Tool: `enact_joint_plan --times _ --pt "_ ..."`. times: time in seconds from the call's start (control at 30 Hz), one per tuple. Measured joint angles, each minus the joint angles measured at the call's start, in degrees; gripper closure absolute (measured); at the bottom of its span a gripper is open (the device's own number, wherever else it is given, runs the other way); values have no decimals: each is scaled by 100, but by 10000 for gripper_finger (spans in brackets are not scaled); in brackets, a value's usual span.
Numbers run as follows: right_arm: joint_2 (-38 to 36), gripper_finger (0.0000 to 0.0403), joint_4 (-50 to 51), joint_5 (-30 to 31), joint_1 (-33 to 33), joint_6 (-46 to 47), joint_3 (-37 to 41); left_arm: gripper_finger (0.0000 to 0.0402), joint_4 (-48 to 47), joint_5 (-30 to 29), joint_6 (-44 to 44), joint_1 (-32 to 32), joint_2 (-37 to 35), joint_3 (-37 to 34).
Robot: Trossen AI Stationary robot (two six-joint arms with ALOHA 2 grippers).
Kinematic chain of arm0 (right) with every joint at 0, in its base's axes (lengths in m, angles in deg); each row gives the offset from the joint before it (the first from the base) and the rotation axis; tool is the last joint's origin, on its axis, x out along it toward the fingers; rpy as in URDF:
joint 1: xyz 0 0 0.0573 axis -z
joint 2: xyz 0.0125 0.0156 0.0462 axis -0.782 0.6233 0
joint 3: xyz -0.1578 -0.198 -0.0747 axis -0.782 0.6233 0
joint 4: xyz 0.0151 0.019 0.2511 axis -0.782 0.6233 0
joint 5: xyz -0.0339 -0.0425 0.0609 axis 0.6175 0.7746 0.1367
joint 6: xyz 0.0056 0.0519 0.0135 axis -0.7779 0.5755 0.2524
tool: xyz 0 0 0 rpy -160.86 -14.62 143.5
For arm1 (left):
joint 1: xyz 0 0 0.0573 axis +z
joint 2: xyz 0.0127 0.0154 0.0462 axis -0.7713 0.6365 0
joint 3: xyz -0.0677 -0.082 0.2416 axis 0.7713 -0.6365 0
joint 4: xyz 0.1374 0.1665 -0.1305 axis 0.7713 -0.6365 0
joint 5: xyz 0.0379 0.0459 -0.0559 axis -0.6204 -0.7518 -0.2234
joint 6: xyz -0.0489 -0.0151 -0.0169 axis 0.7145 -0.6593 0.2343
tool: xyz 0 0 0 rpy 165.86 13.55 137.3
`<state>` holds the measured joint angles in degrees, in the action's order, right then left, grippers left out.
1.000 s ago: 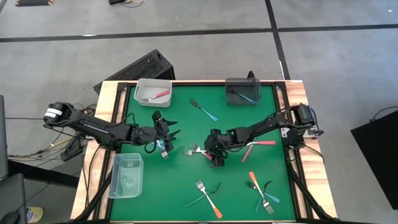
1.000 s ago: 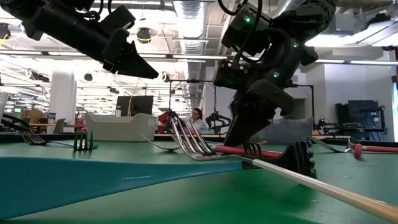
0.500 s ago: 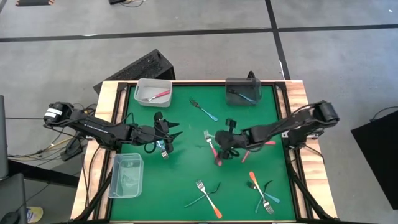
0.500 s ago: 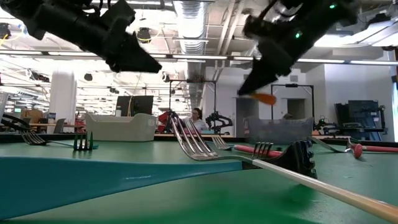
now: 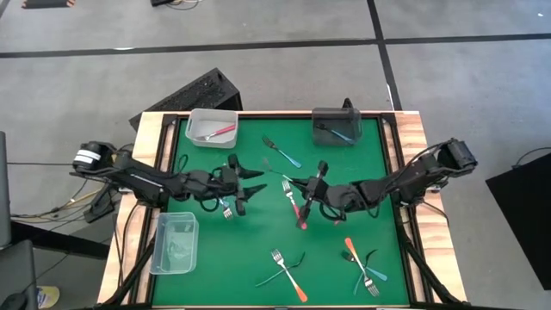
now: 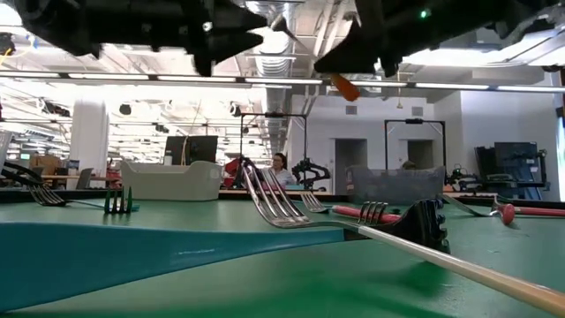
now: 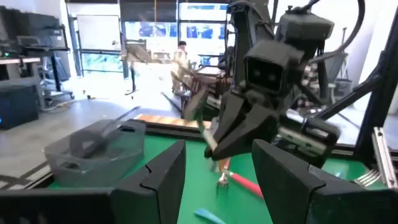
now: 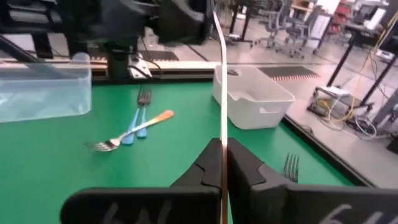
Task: Sort silverware by color (type)
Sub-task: Put the orange fork into the transparent bin
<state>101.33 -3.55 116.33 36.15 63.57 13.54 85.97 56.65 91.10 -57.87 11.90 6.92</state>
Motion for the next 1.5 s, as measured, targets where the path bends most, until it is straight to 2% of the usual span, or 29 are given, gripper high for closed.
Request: enact_joint_plan --times 0.17,0.47,0.57,0.83,0.93,1.03,1.17,1.33,1.4,1.5 --pt "-15 382 -8 -44 -228 -224 -152 229 92 9 -469 69 517 425" --pt "-28 381 29 -32 -455 -239 -380 239 85 978 -988 60 815 972" --pt "-65 381 198 -17 -450 -189 -370 268 97 973 -925 57 734 972" --pt "-94 380 254 -90 -452 -81 -376 386 0 996 -948 66 667 992" --pt "-94 367 328 -156 -450 8 -376 397 -66 955 -984 66 667 992" --pt "-94 333 408 -171 -416 282 -376 400 -336 829 -1075 65 629 992" --pt "-229 281 649 10 -393 468 -376 401 -1610 182 -1031 -32 296 1075" --pt "-411 239 864 417 -185 565 -378 401 -4687 -907 -797 -454 -454 1652" --pt "-433 232 948 420 -58 573 -378 401 -6078 -955 -348 -631 -704 1988" --pt "-461 231 1066 407 115 591 -378 401 -8084 -953 863 -928 -965 2471"
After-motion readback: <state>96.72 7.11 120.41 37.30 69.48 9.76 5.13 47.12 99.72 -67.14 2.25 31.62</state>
